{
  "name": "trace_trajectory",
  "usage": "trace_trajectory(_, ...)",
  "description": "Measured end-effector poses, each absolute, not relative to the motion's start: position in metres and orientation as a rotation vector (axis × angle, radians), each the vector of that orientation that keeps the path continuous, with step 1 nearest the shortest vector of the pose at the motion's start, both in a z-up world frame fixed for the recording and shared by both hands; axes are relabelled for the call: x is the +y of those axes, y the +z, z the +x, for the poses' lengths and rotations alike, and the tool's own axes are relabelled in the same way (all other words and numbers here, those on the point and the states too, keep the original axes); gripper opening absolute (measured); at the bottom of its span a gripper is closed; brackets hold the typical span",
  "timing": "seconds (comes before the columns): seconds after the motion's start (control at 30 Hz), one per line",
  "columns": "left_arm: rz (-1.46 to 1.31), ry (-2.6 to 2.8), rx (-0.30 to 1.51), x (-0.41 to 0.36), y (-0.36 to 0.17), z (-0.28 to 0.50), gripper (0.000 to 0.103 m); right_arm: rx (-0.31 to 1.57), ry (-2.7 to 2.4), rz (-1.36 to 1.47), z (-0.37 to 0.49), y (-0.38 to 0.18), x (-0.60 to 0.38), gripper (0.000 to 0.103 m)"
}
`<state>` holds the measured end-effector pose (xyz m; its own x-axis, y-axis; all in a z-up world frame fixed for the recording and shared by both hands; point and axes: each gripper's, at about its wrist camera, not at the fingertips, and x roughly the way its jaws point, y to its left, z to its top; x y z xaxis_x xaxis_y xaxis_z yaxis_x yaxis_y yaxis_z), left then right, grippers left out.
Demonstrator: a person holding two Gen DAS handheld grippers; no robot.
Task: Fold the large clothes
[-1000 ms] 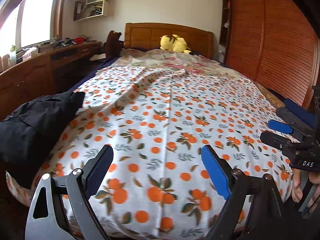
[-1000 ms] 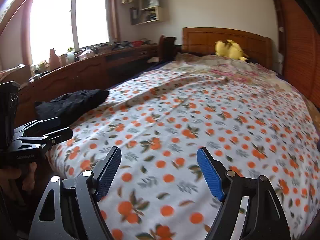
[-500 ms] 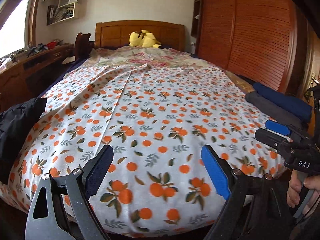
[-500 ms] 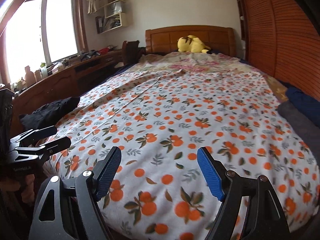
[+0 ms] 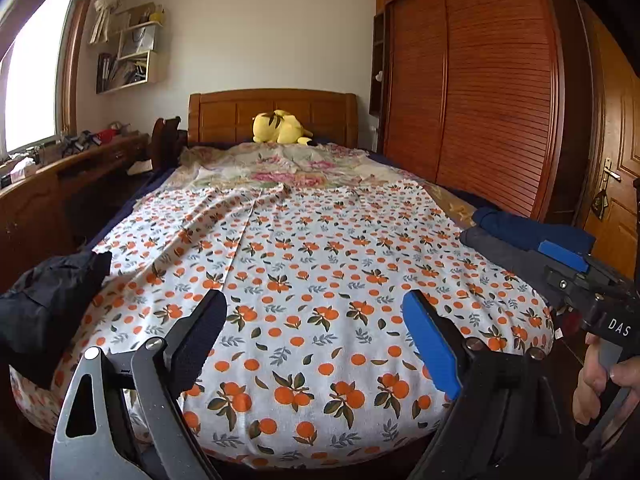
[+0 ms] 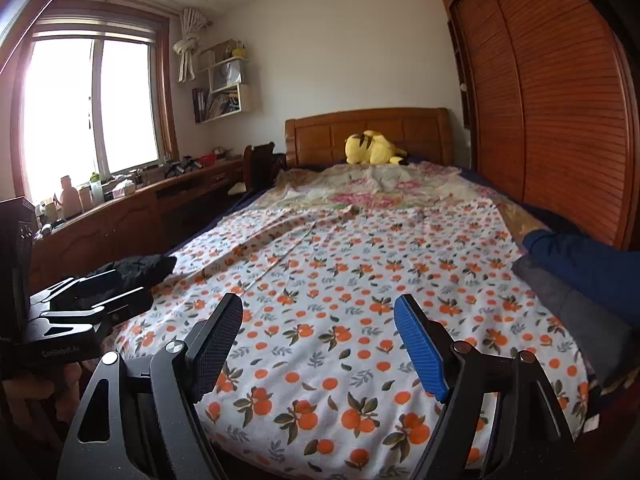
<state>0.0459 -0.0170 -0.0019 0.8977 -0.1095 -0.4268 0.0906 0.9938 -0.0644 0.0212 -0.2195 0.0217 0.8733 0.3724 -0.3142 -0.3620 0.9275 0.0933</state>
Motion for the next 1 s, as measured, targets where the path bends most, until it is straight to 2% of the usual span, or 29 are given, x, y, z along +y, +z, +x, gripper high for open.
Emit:
trace_trajectory(0.23, -0.057, -0.098, 0.425, -0.012, 0.009, 0.038, 0.090, 0.326, 0.383, 0.024, 0.001, 0.019, -0.219, 0.080)
trace_trajectory(1.0, -0.063, -0.089, 0.441, -0.011, 0.002, 0.037, 0.090, 0.336, 0.392, 0.023, 0.030, 0.009, -0.213, 0.080)
